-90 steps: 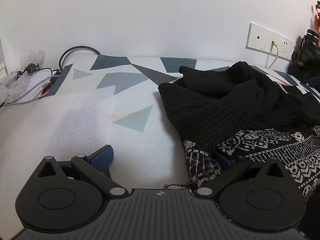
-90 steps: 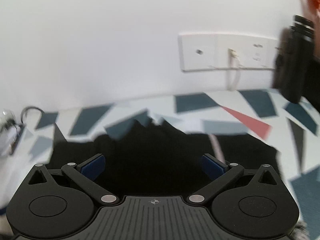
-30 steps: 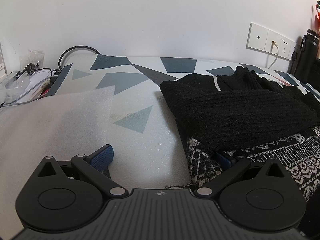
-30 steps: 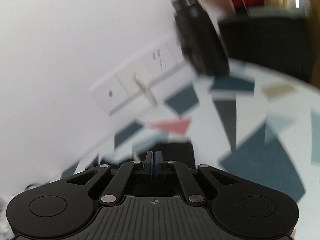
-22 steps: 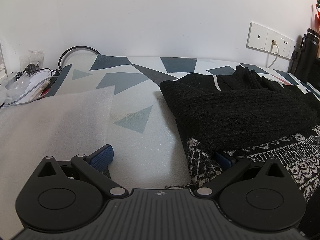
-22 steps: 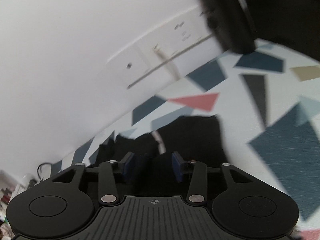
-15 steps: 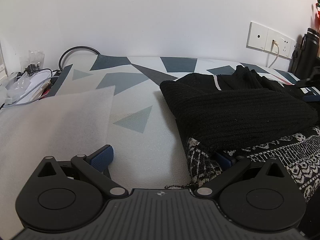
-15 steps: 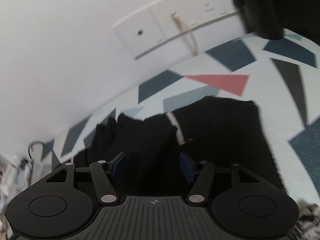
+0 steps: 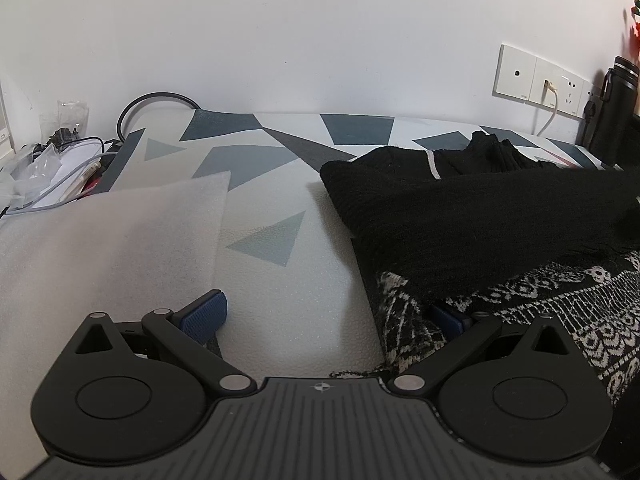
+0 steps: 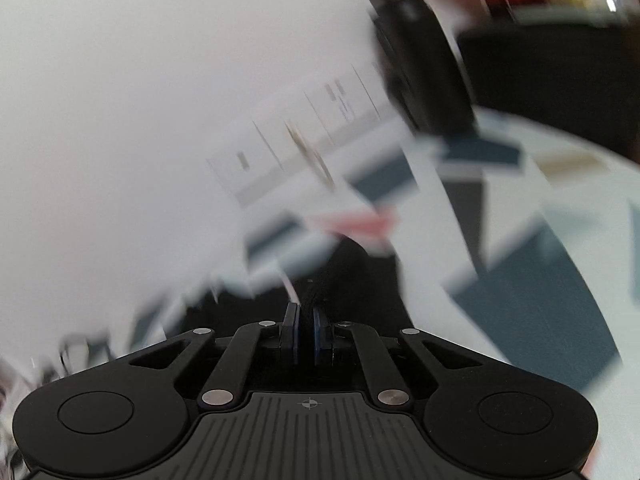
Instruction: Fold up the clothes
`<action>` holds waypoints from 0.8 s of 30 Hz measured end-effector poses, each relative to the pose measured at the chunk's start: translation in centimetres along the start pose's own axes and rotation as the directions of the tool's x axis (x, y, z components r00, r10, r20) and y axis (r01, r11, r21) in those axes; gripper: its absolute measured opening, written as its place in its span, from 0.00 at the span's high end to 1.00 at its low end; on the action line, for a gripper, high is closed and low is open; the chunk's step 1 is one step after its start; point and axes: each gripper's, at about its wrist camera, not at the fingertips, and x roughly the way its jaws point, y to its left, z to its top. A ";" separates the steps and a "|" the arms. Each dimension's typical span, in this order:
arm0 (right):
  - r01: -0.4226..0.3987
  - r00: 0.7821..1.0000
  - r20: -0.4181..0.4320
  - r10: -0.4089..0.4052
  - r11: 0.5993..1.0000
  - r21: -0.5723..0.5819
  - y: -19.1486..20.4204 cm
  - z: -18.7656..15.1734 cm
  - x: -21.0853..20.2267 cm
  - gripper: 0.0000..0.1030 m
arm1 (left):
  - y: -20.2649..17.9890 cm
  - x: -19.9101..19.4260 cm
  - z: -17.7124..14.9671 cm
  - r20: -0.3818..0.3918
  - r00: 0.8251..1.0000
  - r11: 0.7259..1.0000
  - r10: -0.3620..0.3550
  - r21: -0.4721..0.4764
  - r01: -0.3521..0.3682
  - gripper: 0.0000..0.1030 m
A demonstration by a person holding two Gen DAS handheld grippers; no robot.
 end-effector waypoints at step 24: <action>0.078 0.995 0.086 -0.055 0.953 -0.294 2.2 3.3 0.7 0.33 | 3.2 -5.7 5.2 0.127 0.976 0.983 -0.174 -0.031 0.180 0.01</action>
